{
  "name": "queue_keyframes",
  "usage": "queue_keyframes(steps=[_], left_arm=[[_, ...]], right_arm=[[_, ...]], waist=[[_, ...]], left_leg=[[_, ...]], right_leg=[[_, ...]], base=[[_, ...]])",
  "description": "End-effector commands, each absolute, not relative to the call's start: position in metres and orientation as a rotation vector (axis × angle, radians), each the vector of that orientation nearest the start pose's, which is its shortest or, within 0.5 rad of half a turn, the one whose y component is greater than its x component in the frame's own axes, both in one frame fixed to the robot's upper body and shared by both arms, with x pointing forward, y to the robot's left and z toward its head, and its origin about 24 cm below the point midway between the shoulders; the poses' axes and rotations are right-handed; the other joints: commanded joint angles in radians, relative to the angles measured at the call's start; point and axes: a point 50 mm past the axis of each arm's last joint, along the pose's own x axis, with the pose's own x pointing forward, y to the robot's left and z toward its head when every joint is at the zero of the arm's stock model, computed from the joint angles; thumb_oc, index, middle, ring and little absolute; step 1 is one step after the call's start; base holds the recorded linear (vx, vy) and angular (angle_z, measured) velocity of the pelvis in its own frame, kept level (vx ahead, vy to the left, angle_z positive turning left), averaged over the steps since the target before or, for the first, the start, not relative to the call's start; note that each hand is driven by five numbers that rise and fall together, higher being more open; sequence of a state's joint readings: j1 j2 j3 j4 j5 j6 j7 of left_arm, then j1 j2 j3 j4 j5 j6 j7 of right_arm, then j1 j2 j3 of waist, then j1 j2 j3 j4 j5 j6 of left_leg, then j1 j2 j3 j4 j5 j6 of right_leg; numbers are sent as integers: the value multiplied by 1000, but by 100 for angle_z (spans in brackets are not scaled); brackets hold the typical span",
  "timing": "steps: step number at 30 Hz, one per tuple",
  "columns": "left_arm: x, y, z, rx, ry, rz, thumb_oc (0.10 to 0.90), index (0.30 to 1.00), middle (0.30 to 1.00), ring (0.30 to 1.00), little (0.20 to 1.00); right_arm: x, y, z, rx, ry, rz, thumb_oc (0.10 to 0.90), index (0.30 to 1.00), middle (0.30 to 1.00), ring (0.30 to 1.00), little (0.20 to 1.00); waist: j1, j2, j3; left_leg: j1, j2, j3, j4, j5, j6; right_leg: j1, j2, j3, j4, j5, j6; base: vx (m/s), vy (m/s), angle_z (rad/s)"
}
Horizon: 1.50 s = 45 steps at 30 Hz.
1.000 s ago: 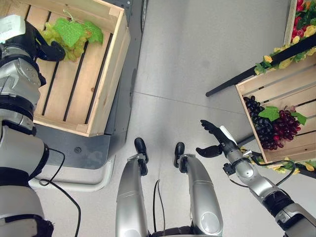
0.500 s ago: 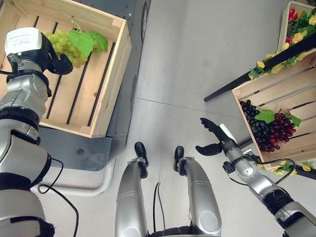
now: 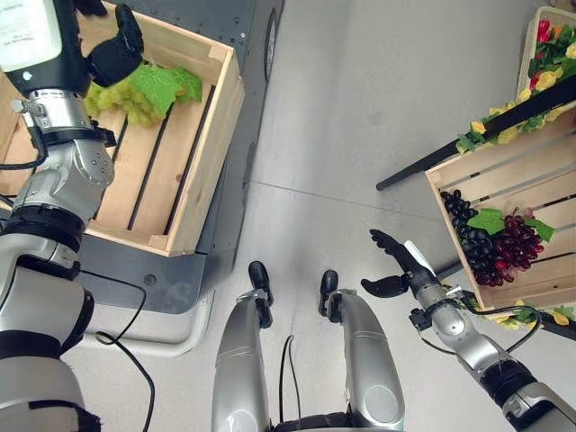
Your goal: Pick up the fruits from the basket on one side to the basket on the other side
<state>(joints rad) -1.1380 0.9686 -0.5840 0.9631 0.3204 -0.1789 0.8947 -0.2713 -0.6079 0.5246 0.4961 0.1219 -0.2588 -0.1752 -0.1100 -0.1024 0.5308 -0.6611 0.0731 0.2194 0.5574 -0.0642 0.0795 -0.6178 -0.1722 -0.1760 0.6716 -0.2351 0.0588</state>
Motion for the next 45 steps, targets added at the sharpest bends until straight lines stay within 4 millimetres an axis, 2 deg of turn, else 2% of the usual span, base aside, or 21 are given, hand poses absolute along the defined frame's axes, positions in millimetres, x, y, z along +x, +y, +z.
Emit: queue_keyframes(steps=[1, 2, 8, 12, 20, 25, 39, 45], left_arm=[[337, 329, 334, 1268, -782, 1066, 800, 900, 900, 900, 900], [338, 338, 329, 1269, -696, 1056, 800, 900, 900, 900, 900], [337, 363, 325, 1235, -434, 1033, 800, 900, 900, 900, 900], [336, 368, 326, 1216, -382, 1027, 800, 900, 900, 900, 900], [342, 364, 330, 1192, -325, 977, 800, 900, 900, 900, 900], [343, 358, 342, 1199, -351, 971, 800, 900, 900, 900, 900], [353, 339, 361, 1262, -358, 869, 800, 900, 900, 900, 900], [358, 337, 356, 1282, -273, 806, 800, 900, 900, 900, 900]], right_arm=[[283, -215, 33, -605, -58, 143, 800, 900, 900, 900, 900], [282, -216, 33, -614, -52, 149, 800, 900, 900, 900, 900], [279, -216, 34, -624, -42, 157, 800, 900, 900, 900, 900], [278, -216, 35, -627, -40, 164, 800, 900, 900, 900, 900], [279, -211, 34, -635, -43, 174, 800, 900, 900, 900, 900], [277, -212, 31, -636, -37, 172, 800, 900, 900, 900, 900], [274, -214, 28, -632, -23, 165, 800, 900, 900, 900, 900], [272, -214, 30, -637, -34, 163, 800, 900, 900, 900, 900]], waist=[[20, 39, -11], [16, 39, -11], [1, 38, -11], [-4, 35, -11], [-10, 39, -11], [-15, 36, -11], [-31, 24, -11], [-37, 22, -11]], left_leg=[[106, -29, 16, 1, -185, -19], [101, -28, 18, 8, -187, -18], [82, -25, 25, 20, -193, -11], [73, -25, 28, 20, -195, -8], [53, -29, 35, 28, -204, -1], [44, -25, 39, 28, -208, 2], [7, -22, 56, 29, -216, 10], [-27, -26, 56, 22, -210, 11]], right_leg=[[7, 39, -25, -42, 34, -13], [2, 39, -22, -37, 34, -13], [-26, 40, -7, -23, 46, -3], [-34, 43, -3, -30, 54, 2], [-56, 43, 7, -29, 70, 8], [-66, 43, 11, -36, 86, 13], [-104, 37, 17, -74, 149, 29], [-131, 38, 20, -110, 172, 35]], base=[[39, 34, 0], [29, 32, -1], [43, 43, -2], [42, 29, 3], [25, 28, 0], [0, 0, 0], [16, 35, 1], [15, 21, -1]])
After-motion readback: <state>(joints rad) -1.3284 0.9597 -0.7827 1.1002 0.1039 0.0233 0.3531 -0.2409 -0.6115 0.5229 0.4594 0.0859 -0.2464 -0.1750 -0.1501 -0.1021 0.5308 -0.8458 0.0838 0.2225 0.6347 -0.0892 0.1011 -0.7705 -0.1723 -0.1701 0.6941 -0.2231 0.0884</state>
